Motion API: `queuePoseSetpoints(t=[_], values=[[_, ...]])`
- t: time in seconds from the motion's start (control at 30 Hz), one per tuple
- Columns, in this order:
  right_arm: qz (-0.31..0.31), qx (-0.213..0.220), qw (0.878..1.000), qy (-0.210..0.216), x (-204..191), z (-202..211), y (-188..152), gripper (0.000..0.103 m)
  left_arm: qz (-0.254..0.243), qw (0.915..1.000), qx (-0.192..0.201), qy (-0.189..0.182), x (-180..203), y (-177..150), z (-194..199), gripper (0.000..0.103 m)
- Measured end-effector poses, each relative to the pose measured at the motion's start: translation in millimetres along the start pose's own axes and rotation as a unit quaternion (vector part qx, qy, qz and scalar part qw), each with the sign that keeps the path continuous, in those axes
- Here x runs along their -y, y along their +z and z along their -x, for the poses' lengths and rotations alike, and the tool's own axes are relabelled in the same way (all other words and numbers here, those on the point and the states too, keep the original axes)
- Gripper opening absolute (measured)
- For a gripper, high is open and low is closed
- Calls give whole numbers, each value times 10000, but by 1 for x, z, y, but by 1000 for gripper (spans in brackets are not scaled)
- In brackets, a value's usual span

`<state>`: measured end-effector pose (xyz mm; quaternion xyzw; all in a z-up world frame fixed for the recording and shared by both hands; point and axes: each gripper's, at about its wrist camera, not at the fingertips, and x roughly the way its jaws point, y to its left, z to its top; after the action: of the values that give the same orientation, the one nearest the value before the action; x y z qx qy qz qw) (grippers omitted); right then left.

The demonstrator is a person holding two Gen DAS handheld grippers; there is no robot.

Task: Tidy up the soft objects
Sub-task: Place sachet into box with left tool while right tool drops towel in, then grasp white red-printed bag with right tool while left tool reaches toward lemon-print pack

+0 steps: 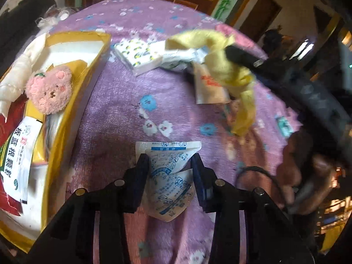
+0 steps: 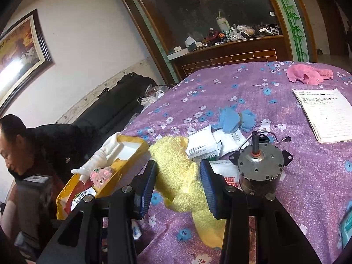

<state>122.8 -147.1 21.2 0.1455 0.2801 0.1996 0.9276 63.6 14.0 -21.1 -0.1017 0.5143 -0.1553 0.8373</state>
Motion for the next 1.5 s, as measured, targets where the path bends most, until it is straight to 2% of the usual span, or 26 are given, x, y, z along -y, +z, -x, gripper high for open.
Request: queuePoseSetpoints(t=[0.1,0.17,0.23,0.33,0.4,0.57,0.73,0.93,1.0,1.1,1.17,1.3,1.43,1.5], values=[[27,-15,9999,100,-2,0,-1,40,310,9982,144,-497,-11,1,29,37],[82,3,9998,168,-5,2,-2,40,386,9963,370,-669,-17,3,54,37],[116,1,9997,213,-8,2,-4,40,370,9952,655,-621,-27,7,81,37],[32,-141,9997,215,-15,0,-7,40,406,9933,1049,-273,-49,13,114,37],[-119,-222,9986,456,-29,-1,-3,40,487,9914,1203,-141,-65,21,125,37],[-199,-354,9954,870,-80,-19,18,40,510,9887,1381,296,-101,38,123,37],[-123,-533,9947,873,-127,-69,35,40,508,9894,1112,789,-138,40,91,37],[-165,-782,9941,734,-140,-135,38,40,568,9914,880,785,-162,26,70,39],[-241,-927,9928,720,-137,-152,34,42,533,9921,942,637,-165,20,67,41],[-261,-925,9929,702,-140,-162,35,49,534,9925,1024,410,-166,15,72,58],[-308,-829,9929,801,-143,-161,36,81,558,9928,1039,215,-167,14,75,65],[-288,-418,9948,881,-138,-131,41,85,816,9860,1439,201,-170,1,86,81],[-241,-172,9950,950,-122,-87,34,91,947,9815,1661,-82,-164,-15,97,81],[-161,-74,9966,805,-107,-63,30,91,880,9809,1727,132,-153,-20,101,81]])
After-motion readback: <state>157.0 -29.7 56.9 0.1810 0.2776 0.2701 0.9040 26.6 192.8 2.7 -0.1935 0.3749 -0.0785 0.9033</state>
